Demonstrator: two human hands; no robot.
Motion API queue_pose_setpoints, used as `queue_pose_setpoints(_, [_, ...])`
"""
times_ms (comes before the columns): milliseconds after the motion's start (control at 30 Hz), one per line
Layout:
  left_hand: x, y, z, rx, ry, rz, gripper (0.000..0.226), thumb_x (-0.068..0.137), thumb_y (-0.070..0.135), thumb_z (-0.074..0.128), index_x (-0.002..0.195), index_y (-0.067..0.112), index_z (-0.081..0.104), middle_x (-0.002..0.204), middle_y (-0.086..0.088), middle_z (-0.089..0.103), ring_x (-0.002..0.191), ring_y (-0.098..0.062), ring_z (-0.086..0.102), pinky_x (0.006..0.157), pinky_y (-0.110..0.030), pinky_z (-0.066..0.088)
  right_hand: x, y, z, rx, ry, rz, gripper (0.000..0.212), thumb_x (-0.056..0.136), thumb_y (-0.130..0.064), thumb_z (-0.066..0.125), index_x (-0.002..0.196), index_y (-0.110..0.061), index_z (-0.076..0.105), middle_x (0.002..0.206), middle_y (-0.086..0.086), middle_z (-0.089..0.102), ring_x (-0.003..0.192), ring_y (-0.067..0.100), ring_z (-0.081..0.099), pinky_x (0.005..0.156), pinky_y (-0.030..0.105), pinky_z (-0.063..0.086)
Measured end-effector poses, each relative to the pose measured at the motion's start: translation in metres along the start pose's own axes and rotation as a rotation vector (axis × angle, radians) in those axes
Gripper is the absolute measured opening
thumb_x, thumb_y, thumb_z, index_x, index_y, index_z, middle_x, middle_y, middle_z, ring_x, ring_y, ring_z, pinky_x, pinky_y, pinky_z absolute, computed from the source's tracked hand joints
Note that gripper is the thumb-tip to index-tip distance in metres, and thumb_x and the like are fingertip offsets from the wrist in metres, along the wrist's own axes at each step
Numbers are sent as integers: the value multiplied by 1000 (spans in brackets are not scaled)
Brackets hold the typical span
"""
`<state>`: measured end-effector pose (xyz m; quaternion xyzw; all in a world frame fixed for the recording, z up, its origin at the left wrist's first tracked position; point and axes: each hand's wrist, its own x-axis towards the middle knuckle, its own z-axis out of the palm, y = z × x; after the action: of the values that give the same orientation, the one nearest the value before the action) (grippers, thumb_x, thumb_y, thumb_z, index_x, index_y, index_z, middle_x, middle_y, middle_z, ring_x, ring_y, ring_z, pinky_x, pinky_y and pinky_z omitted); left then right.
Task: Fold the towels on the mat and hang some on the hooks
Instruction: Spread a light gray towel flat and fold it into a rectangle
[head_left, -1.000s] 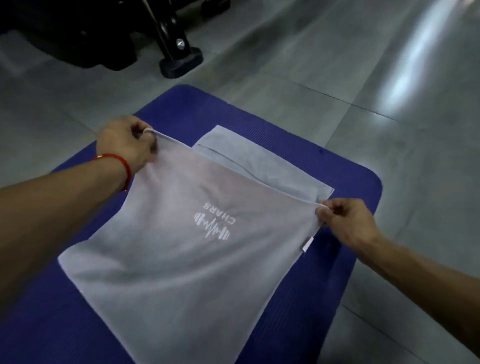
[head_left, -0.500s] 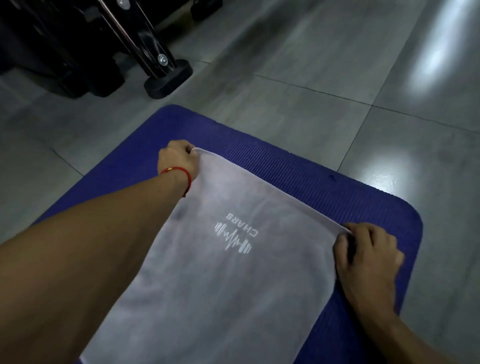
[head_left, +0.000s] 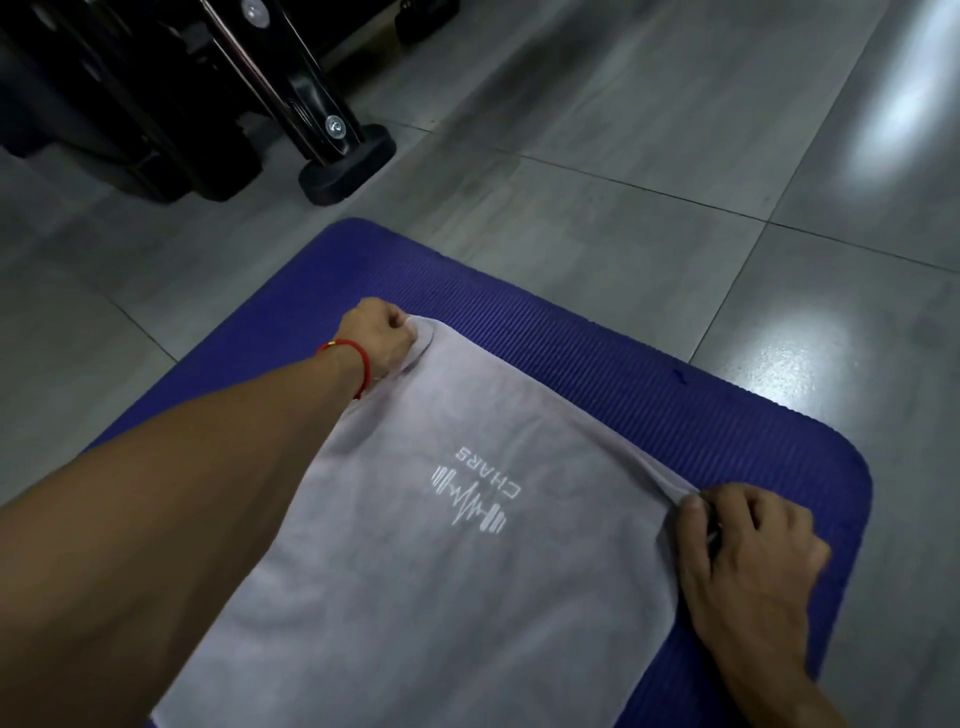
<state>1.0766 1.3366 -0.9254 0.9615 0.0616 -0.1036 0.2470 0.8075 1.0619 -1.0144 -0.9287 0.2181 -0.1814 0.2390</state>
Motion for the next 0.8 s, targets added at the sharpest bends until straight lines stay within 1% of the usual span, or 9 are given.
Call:
queue_pose_setpoints(133, [-30,-7,-28,-17,65,56,26,96,14,60,81,-5,68,69,-9,56,64,-17,52,55,-21,39,2,-5,-1,-43,-23,26,32,98,-39,42,87,-16,61,87,5,50,90,21,36,80,45,32])
queue_pose_setpoints(267, [-69,-16,-65,-35,113,143,25,97,12,59,80,-2,71,73,-13,64,61,-13,52,53,-16,40,2,1,-2,-56,-66,-8,32,106,-38,44,94,-16,63,87,2,42,89,17,29,79,41,28])
queue_pose_setpoints(333, [-87,-26,-83,-37,137,177,24,97,13,59,80,0,71,71,-11,64,61,-16,53,53,-16,42,5,1,-6,-55,-141,3,27,104,-36,50,97,-14,65,89,3,45,91,21,33,81,43,28])
queue_pose_setpoints(433, [-111,-42,-102,-61,149,209,21,95,14,60,82,3,73,79,-17,70,70,-28,63,66,-34,54,9,-5,-17,11,-282,70,26,103,-36,53,87,-19,65,87,-1,57,95,26,50,88,46,29])
queue_pose_setpoints(500, [-129,-55,-115,-76,194,213,19,95,14,61,84,5,74,80,-16,71,70,-25,64,67,-34,52,8,-19,-30,173,-337,116,29,102,-35,57,78,-20,66,78,-3,66,85,25,62,93,50,40])
queue_pose_setpoints(567, [-149,-71,-132,-107,246,199,20,96,14,60,86,9,76,74,-10,68,64,-20,60,61,-28,47,4,-42,-47,373,-330,143,24,98,-33,65,80,-19,71,78,-2,71,78,22,68,82,45,55])
queue_pose_setpoints(633, [-170,-91,-154,-124,317,176,19,96,14,60,89,11,78,76,-11,70,68,-22,62,63,-29,47,6,-67,-64,519,-289,143,14,94,-30,72,87,-18,76,83,-3,74,79,17,70,66,33,55])
queue_pose_setpoints(700, [-193,-118,-180,-137,394,136,19,96,12,60,92,11,79,79,-12,71,74,-24,64,66,-30,45,17,-99,-79,602,-281,75,3,91,-25,76,89,-23,77,84,-6,76,80,13,71,66,26,53])
queue_pose_setpoints(800, [-237,-161,-223,-227,511,33,19,94,10,61,95,10,80,77,-9,73,70,-23,65,66,-31,51,35,-167,-102,688,-304,-58,3,89,-20,78,91,-22,77,84,-6,76,78,7,71,71,20,55])
